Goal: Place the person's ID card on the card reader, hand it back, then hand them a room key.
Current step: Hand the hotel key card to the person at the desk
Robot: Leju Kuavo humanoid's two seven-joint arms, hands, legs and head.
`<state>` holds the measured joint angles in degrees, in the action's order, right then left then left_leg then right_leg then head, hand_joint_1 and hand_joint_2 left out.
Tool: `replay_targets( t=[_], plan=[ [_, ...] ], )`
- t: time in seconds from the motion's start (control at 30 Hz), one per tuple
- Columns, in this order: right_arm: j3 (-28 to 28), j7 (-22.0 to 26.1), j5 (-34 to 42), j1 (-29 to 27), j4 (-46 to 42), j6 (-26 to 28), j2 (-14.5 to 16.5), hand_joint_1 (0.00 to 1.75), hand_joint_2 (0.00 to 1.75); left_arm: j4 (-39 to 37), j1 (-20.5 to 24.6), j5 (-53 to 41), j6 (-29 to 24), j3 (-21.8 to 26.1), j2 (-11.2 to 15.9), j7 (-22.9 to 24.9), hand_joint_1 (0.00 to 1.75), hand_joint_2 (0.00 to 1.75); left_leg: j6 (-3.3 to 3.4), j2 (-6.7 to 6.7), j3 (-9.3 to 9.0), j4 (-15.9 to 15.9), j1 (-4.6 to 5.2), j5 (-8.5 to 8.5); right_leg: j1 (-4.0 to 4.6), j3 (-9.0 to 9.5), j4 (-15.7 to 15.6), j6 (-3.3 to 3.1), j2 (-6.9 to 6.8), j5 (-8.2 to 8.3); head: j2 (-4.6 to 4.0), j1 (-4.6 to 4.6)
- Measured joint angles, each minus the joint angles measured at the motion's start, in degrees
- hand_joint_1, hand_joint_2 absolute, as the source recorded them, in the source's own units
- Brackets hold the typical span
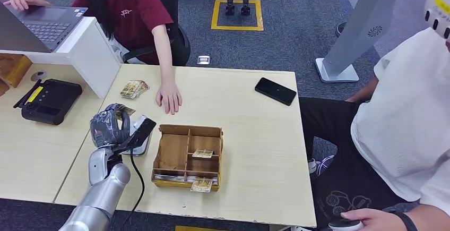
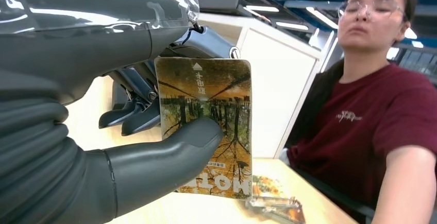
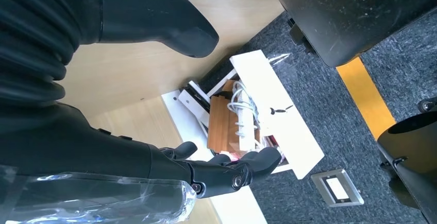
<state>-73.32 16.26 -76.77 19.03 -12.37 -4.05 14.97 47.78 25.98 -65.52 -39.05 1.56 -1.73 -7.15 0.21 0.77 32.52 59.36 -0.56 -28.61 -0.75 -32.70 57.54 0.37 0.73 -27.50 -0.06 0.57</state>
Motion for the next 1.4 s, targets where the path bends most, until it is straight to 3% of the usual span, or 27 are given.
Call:
replay_targets(
  t=[0.43, 1.4],
  plan=[
    [-0.19, 0.17, -0.14, 0.01, 0.00, 0.00, 0.00, 0.00, 1.75, -5.77, 1.43, 1.59, 1.04, 0.01, -0.19, -0.25, 1.75, 1.75, 0.00, -0.02, 0.01, 0.00, 0.00, 0.00, 0.00, -0.03, 0.00, 0.00, 0.03, 0.00, 0.00, 0.00],
    [-1.90, 1.50, -1.22, 0.42, -0.48, 0.10, 0.00, 0.00, 1.75, -7.81, 0.03, 6.75, 3.93, -0.71, -0.19, -1.81, 1.75, 1.75, 0.00, -0.02, 0.04, 0.00, 0.01, 0.00, -0.01, -0.04, 0.00, 0.00, 0.02, 0.00, -0.01, 0.00]
  ],
)
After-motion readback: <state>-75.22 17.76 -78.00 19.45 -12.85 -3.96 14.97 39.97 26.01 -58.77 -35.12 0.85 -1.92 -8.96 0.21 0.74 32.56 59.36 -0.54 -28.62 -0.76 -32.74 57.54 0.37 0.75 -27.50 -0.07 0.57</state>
